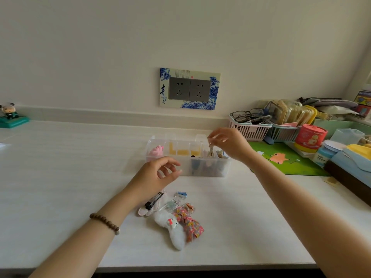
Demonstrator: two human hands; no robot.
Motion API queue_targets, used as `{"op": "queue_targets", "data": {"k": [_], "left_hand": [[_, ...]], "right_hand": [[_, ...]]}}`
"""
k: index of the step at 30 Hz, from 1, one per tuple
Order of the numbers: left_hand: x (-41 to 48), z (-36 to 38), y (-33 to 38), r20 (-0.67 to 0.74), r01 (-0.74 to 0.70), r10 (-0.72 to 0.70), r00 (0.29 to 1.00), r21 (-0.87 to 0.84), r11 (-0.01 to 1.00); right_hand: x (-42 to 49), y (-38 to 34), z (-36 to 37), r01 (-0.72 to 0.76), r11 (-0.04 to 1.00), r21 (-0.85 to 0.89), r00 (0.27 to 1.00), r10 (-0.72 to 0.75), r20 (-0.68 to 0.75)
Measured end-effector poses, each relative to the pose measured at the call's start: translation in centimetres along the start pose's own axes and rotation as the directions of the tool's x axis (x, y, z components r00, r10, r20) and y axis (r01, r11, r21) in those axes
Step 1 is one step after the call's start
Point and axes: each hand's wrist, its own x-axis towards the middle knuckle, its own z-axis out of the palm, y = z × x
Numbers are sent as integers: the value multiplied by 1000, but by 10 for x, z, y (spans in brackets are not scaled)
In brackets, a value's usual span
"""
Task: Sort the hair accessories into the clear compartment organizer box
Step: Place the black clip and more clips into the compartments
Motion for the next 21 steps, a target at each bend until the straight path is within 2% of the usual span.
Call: {"op": "queue_targets", "data": {"k": [2, 4, 8, 11, 13, 21], "left_hand": [[-1, -1, 0, 28, 16, -17, 999, 21, 1000], [0, -1, 0, 73, 29, -34, 997, 62, 998], [-1, -4, -3, 196, 82, -110, 974, 147, 986], [0, -3, -5, 255, 88, -124, 959, 147, 985], [0, -2, -6, 258, 84, -119, 959, 145, 986], [0, -1, -6, 284, 98, -120, 951, 91, 991]], "right_hand": [[0, 4, 5, 39, 993, -109, 998, -32, 60], [-3, 5, 6, 58, 985, -163, 998, -56, 22], [-22, -12, 5, 111, 993, -31, 989, -113, -91], [-45, -28, 9, 106, 975, 194, 992, -118, 48], [-58, -31, 17, 73, 959, 272, 980, -119, 156], [-73, -17, 51, 10, 973, 232, 964, -71, 256]]}}
